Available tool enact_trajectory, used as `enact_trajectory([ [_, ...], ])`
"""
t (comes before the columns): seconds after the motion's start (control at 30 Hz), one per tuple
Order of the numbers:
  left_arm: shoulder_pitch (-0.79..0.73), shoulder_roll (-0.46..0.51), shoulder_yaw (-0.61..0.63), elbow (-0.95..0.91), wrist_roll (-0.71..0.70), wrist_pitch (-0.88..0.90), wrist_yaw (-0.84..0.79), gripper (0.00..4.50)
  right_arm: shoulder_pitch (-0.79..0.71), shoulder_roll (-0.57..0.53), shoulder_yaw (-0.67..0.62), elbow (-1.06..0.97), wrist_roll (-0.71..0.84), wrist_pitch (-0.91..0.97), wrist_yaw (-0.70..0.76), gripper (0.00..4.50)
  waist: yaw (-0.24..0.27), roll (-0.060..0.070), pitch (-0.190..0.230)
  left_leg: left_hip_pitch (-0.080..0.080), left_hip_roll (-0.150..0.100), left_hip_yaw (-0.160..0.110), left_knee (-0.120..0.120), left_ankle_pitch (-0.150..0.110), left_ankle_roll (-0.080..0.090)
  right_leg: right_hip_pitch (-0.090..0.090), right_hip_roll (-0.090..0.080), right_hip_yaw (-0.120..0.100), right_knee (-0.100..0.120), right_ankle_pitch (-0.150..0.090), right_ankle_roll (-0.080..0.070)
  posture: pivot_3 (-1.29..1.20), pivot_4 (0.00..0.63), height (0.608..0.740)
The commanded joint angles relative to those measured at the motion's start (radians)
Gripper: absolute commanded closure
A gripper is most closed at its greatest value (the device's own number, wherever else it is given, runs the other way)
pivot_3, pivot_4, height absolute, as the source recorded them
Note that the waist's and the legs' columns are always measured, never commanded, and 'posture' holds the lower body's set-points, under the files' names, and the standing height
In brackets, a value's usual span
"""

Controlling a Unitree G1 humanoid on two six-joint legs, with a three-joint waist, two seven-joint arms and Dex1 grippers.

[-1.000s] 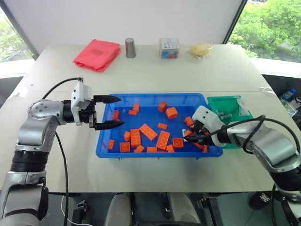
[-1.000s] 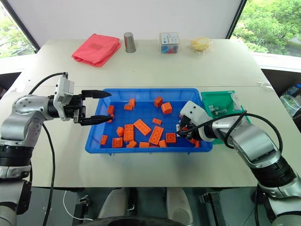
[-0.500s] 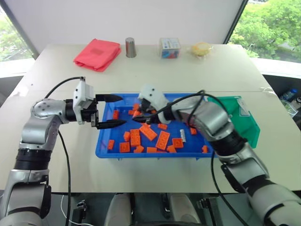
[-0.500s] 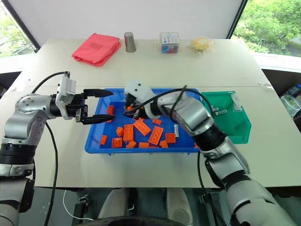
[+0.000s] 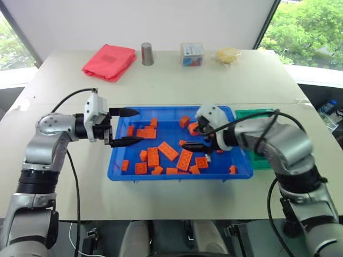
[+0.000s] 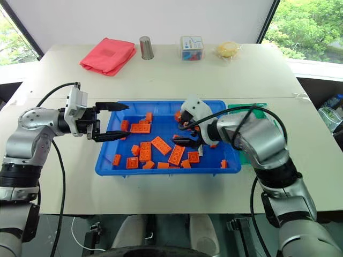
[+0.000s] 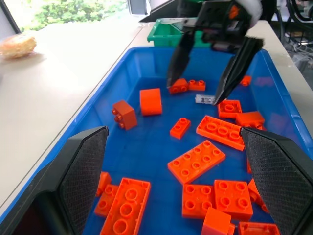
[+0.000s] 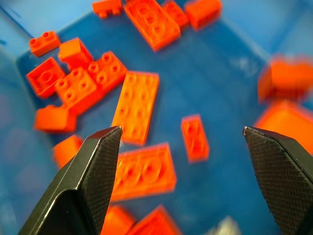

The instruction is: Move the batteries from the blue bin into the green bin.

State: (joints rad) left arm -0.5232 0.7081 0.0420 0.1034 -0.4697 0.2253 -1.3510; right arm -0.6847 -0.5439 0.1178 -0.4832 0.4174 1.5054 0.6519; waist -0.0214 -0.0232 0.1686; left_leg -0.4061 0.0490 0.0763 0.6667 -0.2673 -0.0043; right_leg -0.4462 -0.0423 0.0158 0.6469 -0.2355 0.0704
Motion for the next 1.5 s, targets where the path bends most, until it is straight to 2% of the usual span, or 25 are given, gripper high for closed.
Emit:
enact_trajectory([
  [0.03,-0.024,-0.001,0.002,0.001,0.0,-0.02,-0.009,0.0,0.024,0.053,-0.15,-0.064,0.016,0.108,-0.119,0.43,0.002,0.0,0.0,0.0,0.0,0.0,0.0,0.0,0.0,0.0,0.0,0.0,0.0,0.0,0.0,0.0,0.15,0.74],
  [0.23,-0.066,-0.029,-0.021,0.05,0.01,-0.041,-0.017,0.0,0.098,0.014,-0.193,-0.063,0.142,0.109,-0.221,0.43,0.007,0.0,0.0,-0.001,-0.001,0.0,0.001,0.001,0.0,0.001,-0.002,0.0,-0.001,-0.001,-0.003,0.0,0.15,0.74],
  [0.7,-0.073,-0.042,-0.016,0.063,0.02,-0.053,-0.034,0.0,0.199,0.039,-0.262,-0.017,0.381,0.109,-0.488,0.43,0.002,0.0,0.0,-0.001,-0.001,0.0,0.0,0.001,0.0,0.001,-0.001,0.001,-0.002,0.0,-0.001,0.0,0.15,0.74],
  [0.93,-0.065,-0.043,-0.011,0.045,0.017,-0.045,-0.02,0.0,0.192,0.044,-0.236,0.026,0.498,0.109,-0.593,0.43,0.002,0.0,0.0,-0.001,-0.001,0.0,0.0,0.001,0.0,0.001,-0.002,0.001,-0.003,0.0,0.0,0.0,0.15,0.74],
  [1.13,-0.047,-0.034,-0.003,0.028,0.011,-0.041,-0.014,0.0,0.228,0.038,-0.224,0.063,0.532,0.109,-0.65,0.43,0.002,0.0,0.0,-0.001,-0.001,0.0,0.0,0.001,0.0,0.001,-0.002,0.001,-0.003,0.0,-0.001,0.0,0.15,0.74],
  [1.23,-0.041,-0.03,0.0,0.021,0.008,-0.038,-0.013,0.0,0.233,0.049,-0.217,0.07,0.521,0.109,-0.664,1.31,0.003,0.0,0.0,-0.001,-0.001,0.0,0.0,0.001,0.001,0.001,-0.002,0.001,-0.003,0.0,-0.001,0.0,0.15,0.74],
  [1.3,-0.038,-0.028,0.001,0.018,0.007,-0.037,-0.012,0.0,0.236,0.053,-0.214,0.069,0.52,0.109,-0.669,2.23,0.003,0.0,0.0,-0.001,-0.001,0.0,0.0,0.001,0.001,0.001,-0.002,0.001,-0.003,-0.001,-0.002,0.0,0.15,0.74],
  [1.43,-0.035,-0.023,0.001,0.014,0.005,-0.034,-0.016,0.0,0.251,0.058,-0.207,0.06,0.514,0.109,-0.672,4.38,0.003,0.0,0.0,-0.001,-0.001,0.0,0.0,0.001,0.001,0.001,-0.002,0.001,-0.003,-0.001,-0.002,0.0,0.15,0.74],
  [1.5,-0.036,-0.022,0.0,0.014,0.005,-0.032,-0.017,0.0,0.252,0.057,-0.2,0.052,0.509,0.109,-0.667,4.46,0.003,0.0,0.0,-0.001,-0.001,0.0,0.0,0.001,0.0,0.001,-0.002,0.001,-0.004,-0.001,-0.002,0.0,0.15,0.74],
])
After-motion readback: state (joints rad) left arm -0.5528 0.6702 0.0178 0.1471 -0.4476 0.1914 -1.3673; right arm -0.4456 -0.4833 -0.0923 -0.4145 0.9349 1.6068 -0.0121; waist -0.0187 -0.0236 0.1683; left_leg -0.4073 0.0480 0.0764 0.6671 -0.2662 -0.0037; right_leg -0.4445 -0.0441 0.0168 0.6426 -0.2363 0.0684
